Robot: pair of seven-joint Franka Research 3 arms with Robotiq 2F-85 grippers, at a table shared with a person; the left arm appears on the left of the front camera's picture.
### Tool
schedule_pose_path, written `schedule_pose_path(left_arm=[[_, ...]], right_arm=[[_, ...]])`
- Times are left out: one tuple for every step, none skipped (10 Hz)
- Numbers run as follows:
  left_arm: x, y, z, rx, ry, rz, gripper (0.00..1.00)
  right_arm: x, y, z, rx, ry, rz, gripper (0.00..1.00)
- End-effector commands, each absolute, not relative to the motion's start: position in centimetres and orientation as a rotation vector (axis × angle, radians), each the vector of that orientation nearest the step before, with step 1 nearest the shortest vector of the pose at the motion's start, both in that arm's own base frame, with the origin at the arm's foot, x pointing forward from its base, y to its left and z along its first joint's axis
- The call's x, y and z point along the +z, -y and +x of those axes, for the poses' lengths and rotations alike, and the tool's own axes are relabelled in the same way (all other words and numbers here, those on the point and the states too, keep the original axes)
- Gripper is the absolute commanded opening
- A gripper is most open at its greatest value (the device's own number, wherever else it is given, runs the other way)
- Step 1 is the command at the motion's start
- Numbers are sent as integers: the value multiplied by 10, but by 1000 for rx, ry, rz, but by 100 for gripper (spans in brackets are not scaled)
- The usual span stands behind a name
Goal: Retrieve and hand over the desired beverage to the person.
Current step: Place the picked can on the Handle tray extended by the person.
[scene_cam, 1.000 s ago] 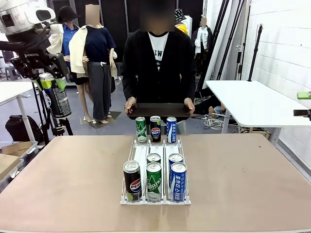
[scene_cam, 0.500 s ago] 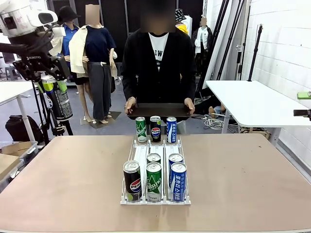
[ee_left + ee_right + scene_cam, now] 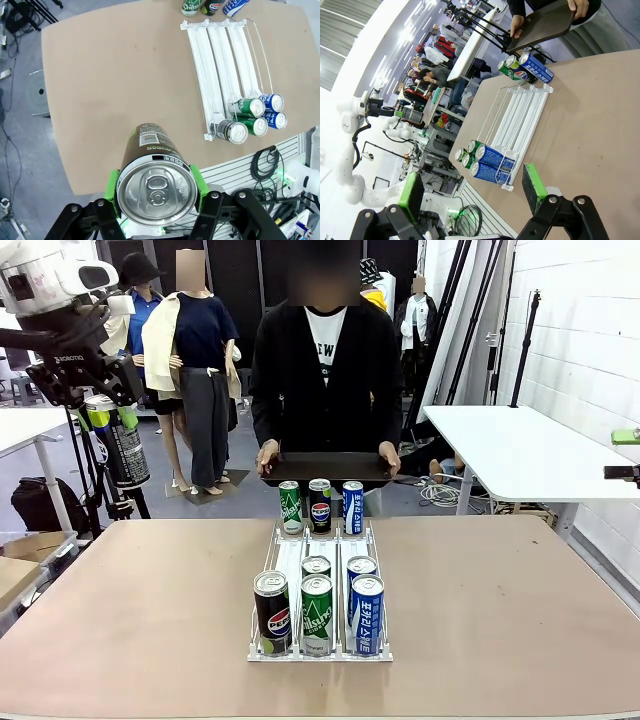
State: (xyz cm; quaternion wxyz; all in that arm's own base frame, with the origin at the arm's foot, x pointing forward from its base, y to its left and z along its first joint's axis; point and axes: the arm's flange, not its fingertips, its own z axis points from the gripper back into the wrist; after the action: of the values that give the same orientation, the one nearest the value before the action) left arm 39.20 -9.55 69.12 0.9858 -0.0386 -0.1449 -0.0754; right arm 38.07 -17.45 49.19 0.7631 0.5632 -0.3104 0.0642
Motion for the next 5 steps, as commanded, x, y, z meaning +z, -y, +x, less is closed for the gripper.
schedule_pose_path(left_arm=[[698, 93, 390, -149, 307, -71, 0], [698, 93, 390, -149, 307, -71, 0], [698, 93, 390, -149, 307, -71, 0], [698, 93, 390, -149, 307, -71, 0], [698, 93, 390, -149, 307, -71, 0]], right_arm=[[493, 174, 380, 147, 683, 1237, 100], [493, 174, 380, 147, 683, 1237, 100], [493, 174, 380, 147, 683, 1237, 100], [493, 174, 380, 147, 683, 1237, 100], [493, 174, 380, 147, 683, 1237, 100]])
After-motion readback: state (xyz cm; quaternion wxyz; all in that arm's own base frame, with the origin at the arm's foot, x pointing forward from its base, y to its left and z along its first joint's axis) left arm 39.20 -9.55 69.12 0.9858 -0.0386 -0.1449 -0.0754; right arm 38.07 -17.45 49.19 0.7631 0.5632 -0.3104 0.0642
